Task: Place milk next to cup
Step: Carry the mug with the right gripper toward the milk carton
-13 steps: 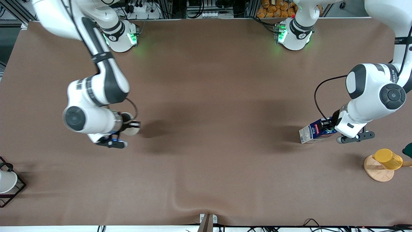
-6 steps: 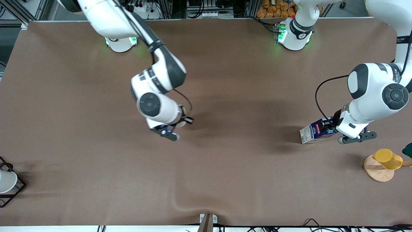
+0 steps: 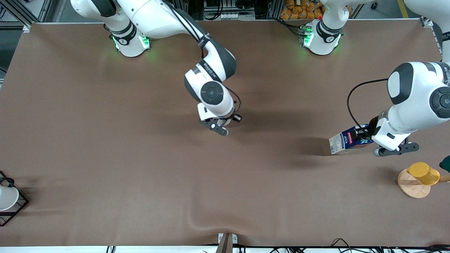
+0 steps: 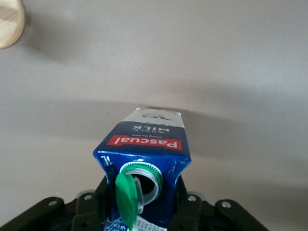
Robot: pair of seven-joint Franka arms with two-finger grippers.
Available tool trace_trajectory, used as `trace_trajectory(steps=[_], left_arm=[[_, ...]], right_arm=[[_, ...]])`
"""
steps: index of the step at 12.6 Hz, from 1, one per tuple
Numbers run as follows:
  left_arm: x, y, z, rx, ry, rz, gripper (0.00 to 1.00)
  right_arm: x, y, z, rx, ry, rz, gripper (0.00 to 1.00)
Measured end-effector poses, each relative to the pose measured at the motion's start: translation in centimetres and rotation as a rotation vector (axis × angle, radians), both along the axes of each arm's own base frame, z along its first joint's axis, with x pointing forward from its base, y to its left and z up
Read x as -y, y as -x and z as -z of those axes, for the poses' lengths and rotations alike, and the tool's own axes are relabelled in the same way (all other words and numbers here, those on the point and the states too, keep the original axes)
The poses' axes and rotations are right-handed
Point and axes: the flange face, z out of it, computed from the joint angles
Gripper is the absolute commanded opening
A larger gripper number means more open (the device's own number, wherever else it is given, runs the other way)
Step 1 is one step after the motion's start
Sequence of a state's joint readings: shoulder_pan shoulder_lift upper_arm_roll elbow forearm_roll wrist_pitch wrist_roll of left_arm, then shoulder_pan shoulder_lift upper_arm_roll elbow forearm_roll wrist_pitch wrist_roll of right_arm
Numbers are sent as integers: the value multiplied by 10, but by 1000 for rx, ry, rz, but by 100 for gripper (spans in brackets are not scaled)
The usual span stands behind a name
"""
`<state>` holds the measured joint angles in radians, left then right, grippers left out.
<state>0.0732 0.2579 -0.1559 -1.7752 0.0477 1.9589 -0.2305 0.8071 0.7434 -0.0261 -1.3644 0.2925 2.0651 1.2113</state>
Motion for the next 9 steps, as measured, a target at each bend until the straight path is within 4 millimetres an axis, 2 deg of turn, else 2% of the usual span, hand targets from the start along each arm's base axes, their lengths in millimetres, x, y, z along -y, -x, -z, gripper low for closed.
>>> trace_trajectory(steps=[4, 5, 6, 7, 8, 9], left_arm=[[45, 7, -13, 9, 12, 21, 52], [53, 9, -13, 6, 13, 12, 52], [58, 10, -13, 3, 13, 8, 52], [61, 10, -12, 2, 13, 10, 52], [65, 11, -12, 0, 13, 10, 52], [70, 12, -11, 0, 13, 12, 52]], right_arm=[[2, -6, 25, 14, 5, 19, 0], [2, -6, 29, 14, 7, 21, 16], [2, -6, 32, 13, 8, 21, 45], [2, -6, 33, 12, 9, 22, 81], [2, -7, 32, 14, 7, 23, 100], [2, -7, 31, 15, 5, 22, 100]])
